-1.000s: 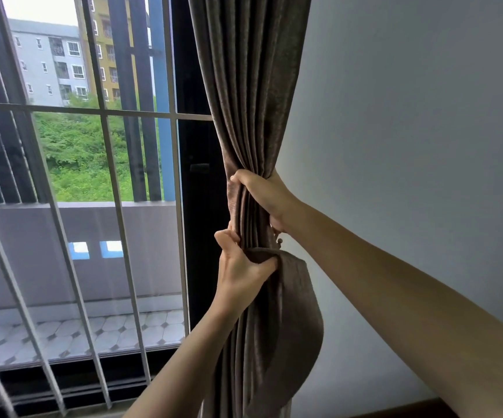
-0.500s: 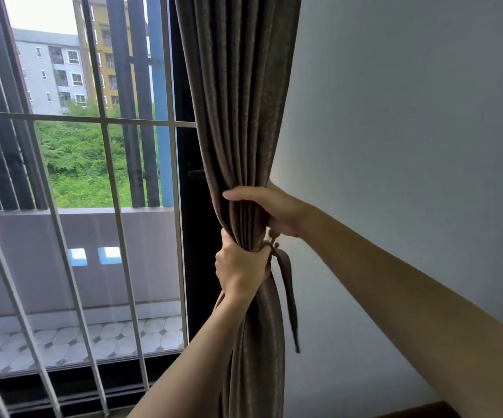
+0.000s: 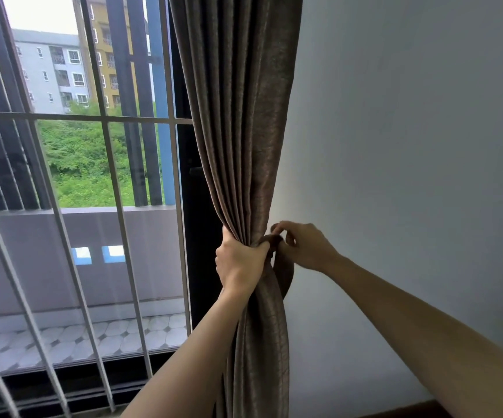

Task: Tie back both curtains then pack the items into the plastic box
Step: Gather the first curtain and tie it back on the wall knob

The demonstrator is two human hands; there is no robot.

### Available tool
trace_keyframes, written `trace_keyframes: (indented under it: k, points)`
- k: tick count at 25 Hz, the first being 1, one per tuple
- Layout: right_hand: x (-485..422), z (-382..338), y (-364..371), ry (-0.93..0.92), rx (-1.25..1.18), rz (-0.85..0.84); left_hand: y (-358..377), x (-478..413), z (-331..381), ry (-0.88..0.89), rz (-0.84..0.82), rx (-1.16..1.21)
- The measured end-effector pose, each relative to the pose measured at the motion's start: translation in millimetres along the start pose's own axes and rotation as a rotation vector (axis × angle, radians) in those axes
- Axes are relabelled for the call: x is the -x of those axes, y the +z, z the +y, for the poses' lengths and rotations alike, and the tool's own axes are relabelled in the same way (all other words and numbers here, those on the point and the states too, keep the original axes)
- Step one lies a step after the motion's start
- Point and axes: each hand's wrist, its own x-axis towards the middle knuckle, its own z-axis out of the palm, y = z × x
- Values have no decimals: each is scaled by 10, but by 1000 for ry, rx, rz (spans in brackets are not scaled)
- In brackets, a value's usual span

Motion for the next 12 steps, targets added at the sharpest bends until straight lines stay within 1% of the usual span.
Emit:
trace_keyframes:
  k: [2, 3, 4, 6, 7, 8, 9, 10, 11, 12]
  points:
    - [-63, -79, -3, 117, -183, 155, -7, 4, -3, 8, -23, 33]
    - [-85, -103, 14, 178, -320, 171, -21, 10, -13, 16, -51, 68]
    - [-86, -112, 38, 220, -475, 140, -51, 24, -24, 29, -96, 106]
    - [-21, -117, 110, 220, -846, -3, -149, 51, -125, 50, -236, 205]
    - [25, -98, 144, 197, -1002, -82, -210, 51, -201, 51, -325, 323]
    - [74, -81, 158, 176, -1092, -164, -280, 41, -274, 23, -409, 490]
    - [124, -79, 160, 151, -1117, -239, -330, 20, -337, -42, -471, 683]
    - [153, -89, 152, 126, -1074, -300, -354, -37, -394, -106, -515, 818]
    - [169, -125, 144, 104, -981, -333, -377, -88, -397, -151, -559, 891]
    - [189, -187, 133, 89, -866, -332, -393, -144, -377, -157, -589, 830]
